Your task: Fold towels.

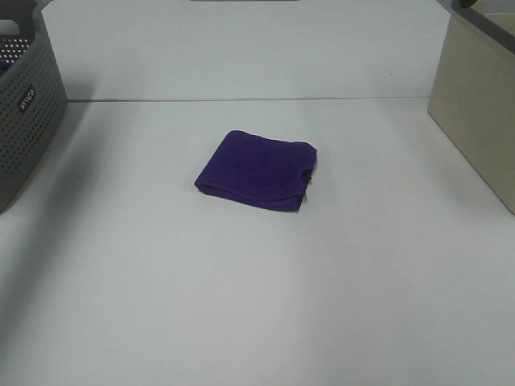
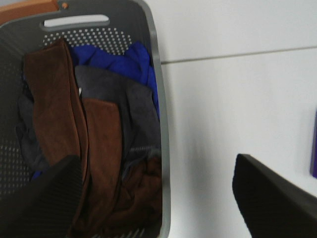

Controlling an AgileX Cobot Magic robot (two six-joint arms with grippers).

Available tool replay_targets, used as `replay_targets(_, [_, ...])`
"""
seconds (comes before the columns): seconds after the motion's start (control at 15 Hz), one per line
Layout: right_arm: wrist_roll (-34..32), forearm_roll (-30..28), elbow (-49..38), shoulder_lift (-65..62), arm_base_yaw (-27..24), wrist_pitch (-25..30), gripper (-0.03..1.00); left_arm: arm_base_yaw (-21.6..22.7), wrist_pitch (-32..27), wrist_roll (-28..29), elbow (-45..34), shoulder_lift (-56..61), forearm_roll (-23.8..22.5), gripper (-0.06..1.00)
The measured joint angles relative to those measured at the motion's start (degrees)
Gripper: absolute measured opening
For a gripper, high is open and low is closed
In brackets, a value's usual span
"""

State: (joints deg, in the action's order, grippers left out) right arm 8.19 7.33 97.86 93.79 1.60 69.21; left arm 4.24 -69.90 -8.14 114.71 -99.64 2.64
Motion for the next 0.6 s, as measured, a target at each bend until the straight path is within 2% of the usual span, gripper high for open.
replay_targets(0.13, [-1.8, 0.0, -7.2, -8.6, 0.0, 0.1, 0.87, 0.1, 0.0, -0.1, -9.2, 8.7, 0.2, 0.76])
replay_targets(0.27, [-2.9, -1.6, -16.2, -22.1, 0.0, 0.2, 0.87, 0.1, 0.6, -0.1, -21.7, 20.6, 0.8, 0.76])
replay_targets(0.53, [-3.3, -4.4, -31.7, -45.4, 0.0, 0.6, 0.87, 0.1, 5.6, -0.1, -43.9, 40.8, -0.2, 0.76])
replay_targets(0.6, [-2.8, -4.4, -37.3, -54.0, 0.0, -0.7, 0.87, 0.1, 5.4, -0.1, -51.8, 48.2, -0.5, 0.76])
